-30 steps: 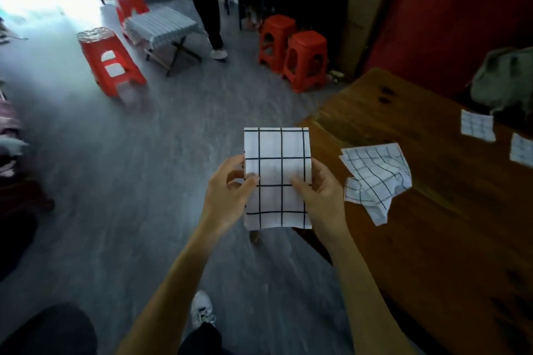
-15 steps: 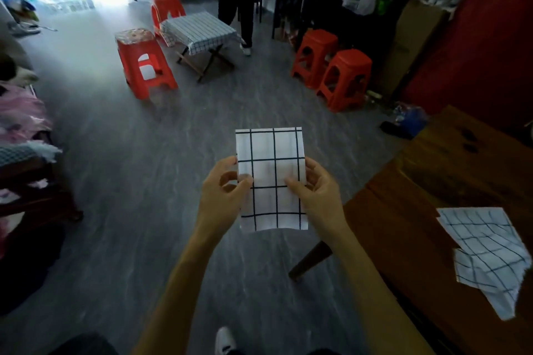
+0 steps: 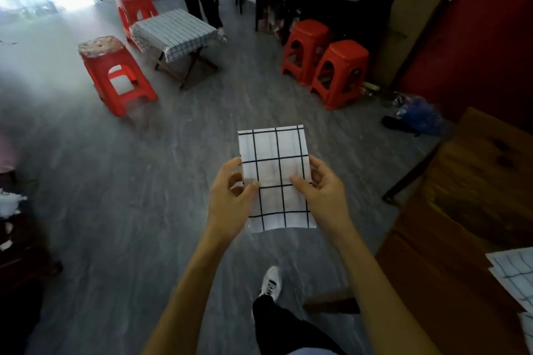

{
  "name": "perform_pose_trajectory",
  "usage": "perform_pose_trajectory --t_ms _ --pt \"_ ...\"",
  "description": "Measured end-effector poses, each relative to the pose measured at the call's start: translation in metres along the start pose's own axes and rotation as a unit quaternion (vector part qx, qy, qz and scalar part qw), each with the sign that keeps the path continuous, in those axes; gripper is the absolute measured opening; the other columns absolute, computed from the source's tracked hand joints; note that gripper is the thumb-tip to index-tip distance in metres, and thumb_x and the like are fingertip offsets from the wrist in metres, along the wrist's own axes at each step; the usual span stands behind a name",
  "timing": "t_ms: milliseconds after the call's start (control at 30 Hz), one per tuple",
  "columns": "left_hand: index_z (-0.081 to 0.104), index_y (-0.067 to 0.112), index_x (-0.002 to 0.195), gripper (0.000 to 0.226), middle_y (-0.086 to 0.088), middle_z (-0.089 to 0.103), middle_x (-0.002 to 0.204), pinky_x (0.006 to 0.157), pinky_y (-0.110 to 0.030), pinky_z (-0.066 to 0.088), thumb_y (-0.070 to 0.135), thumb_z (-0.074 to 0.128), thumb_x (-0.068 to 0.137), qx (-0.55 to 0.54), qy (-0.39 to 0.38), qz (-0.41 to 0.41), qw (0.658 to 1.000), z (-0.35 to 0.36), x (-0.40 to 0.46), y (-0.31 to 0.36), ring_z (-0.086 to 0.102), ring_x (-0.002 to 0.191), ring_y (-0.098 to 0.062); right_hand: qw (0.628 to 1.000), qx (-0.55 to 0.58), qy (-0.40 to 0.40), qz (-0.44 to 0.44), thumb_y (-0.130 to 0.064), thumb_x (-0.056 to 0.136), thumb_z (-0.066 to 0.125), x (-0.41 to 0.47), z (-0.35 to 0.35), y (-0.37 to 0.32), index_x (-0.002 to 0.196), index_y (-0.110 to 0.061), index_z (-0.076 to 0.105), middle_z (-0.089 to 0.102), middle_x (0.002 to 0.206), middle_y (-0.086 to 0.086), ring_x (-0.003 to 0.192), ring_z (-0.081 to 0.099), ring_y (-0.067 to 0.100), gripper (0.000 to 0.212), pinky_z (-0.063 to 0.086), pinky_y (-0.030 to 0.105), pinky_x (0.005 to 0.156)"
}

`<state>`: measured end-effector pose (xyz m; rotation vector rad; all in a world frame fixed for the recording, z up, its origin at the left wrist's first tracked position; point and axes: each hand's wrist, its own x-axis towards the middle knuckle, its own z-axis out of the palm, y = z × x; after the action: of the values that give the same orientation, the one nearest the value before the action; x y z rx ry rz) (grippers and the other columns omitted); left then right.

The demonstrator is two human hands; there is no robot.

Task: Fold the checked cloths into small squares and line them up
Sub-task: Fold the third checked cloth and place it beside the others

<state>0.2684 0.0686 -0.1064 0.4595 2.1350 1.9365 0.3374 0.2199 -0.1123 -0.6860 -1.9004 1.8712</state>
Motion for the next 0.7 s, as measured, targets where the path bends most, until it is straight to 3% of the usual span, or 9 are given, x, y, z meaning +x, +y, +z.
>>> perform_pose_trajectory --t_ms 167,333,433,533,700 --pt "0.050 0.023 0.127 0.044 0.009 0.066 0.110 0.079 -0.019 0.053 0.003 0.060 0.089 0.038 -0.032 0.000 0.999 0.049 0.110 0.016 0.064 0.098 -0.003 0.998 0.055 0.025 0.005 -0.009 0.087 0.069 0.108 -0.017 -0.006 0.127 -0.018 0.057 0.070 0.113 0.000 0.103 0.067 0.012 0.042 0.056 0.038 0.091" --pt "0.051 0.020 0.124 0.043 0.014 0.066 0.099 0.070 -0.009 0.048 -0.001 0.060 0.088 0.040 -0.069 0.032 0.996 0.108 0.211 0.047 0.064 0.088 0.004 0.996 0.062 0.067 0.003 -0.031 0.082 0.076 0.207 -0.049 -0.029 0.127 -0.021 0.057 0.067 0.120 -0.005 0.115 0.061 0.013 0.050 0.051 0.042 0.098" --pt "0.052 0.018 0.124 0.043 0.017 0.067 0.095 0.069 -0.013 0.050 -0.002 0.062 0.087 0.029 -0.095 0.039 0.994 0.143 0.258 0.050 0.065 0.088 0.002 0.994 0.065 0.090 -0.011 -0.013 0.087 0.071 0.249 -0.074 -0.035 0.112 -0.027 0.062 0.071 0.106 -0.009 0.102 0.067 0.008 0.030 0.056 0.030 0.088" --pt "0.052 0.020 0.124 0.044 0.012 0.067 0.101 0.069 -0.012 0.050 -0.001 0.062 0.086 0.025 -0.128 0.038 0.991 0.177 0.304 0.041 0.065 0.091 0.001 0.991 0.068 0.113 -0.012 -0.006 0.088 0.068 0.286 -0.096 -0.034 0.106 -0.033 0.061 0.072 0.100 -0.012 0.096 0.068 0.004 0.033 0.055 0.019 0.079" --pt "0.052 0.021 0.122 0.041 0.008 0.068 0.103 0.074 -0.019 0.053 0.002 0.063 0.087 0.019 -0.178 0.023 0.984 0.225 0.392 0.019 0.066 0.092 -0.003 0.983 0.050 0.175 0.011 -0.008 0.089 0.067 0.365 -0.119 -0.023 0.106 -0.030 0.063 0.073 0.102 -0.008 0.098 0.068 0.007 0.029 0.056 0.029 0.087"
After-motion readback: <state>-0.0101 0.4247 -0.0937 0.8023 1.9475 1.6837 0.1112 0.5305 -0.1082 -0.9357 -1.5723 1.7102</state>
